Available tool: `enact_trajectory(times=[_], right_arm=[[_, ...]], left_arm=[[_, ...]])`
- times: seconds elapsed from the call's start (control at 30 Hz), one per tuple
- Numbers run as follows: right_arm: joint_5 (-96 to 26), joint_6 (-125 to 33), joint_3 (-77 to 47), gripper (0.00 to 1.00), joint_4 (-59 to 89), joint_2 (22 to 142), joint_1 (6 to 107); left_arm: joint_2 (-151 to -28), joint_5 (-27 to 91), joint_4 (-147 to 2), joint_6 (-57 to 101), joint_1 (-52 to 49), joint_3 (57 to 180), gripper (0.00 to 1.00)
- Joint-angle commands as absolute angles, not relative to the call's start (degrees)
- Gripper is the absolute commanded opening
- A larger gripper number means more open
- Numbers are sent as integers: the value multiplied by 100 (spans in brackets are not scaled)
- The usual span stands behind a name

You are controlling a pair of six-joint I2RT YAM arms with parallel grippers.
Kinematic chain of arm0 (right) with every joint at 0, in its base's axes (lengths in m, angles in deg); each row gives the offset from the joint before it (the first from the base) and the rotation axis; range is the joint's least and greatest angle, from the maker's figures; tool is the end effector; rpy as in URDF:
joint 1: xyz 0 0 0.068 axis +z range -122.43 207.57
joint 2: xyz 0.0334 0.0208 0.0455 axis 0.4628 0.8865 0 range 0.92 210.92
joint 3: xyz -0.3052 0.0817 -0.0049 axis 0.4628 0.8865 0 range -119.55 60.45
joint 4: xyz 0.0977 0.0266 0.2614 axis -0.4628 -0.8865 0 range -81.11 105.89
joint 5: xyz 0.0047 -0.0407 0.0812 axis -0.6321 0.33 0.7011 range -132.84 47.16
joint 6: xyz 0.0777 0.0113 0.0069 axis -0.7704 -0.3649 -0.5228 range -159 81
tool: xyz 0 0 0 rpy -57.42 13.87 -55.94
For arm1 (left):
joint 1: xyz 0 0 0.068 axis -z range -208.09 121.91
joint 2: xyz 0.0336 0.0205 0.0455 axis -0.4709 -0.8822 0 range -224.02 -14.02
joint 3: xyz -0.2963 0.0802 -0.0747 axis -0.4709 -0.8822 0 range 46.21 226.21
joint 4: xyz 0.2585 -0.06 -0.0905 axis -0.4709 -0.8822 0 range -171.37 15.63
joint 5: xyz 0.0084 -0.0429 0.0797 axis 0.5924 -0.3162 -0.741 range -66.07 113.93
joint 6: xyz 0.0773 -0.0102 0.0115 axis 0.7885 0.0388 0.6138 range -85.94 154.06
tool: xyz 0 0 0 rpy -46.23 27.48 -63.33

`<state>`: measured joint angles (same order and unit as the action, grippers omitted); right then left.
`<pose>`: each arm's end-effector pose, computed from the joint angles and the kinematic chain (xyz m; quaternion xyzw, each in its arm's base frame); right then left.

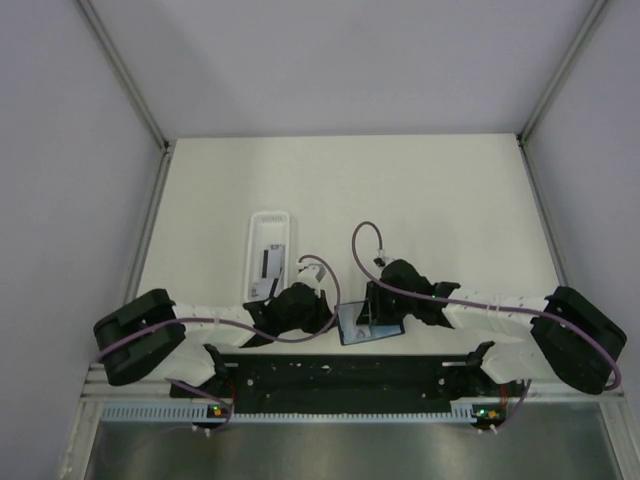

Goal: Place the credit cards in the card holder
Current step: Insert the credit card into the card holder.

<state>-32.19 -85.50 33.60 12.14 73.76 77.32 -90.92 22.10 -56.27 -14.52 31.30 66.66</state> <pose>0.1501 0.1967 0.1521 -0.0584 0.9336 0.3134 0.1639 0.1330 -0.2206 0.1382 0.0779 0.8967 -0.3438 0.2677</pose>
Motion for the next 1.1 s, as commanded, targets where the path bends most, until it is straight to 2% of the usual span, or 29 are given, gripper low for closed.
enact_trajectory(times=[0.0, 0.37, 0.77, 0.97, 1.07], right_arm=[[-3177, -8637, 3092, 37, 1536, 7492, 7872], [-3088, -8699, 3075, 37, 1774, 7440, 7898], [-4597, -8049, 2715, 50, -123, 5622, 7898], [-5742, -7943, 2460, 54, -1486, 5514, 7881], [-6111, -7890, 2407, 59, -1803, 5725, 7881]], left_arm=[[-9171, 2348, -5196, -1543, 3167, 6704, 0], [-9180, 2366, -5135, -1586, 3167, 6652, 0], [-8337, 1997, -5881, -1349, 3159, 6757, 0], [-8231, 1971, -6022, -1314, 3158, 6775, 0], [-8222, 1980, -6031, -1331, 3159, 6766, 0]])
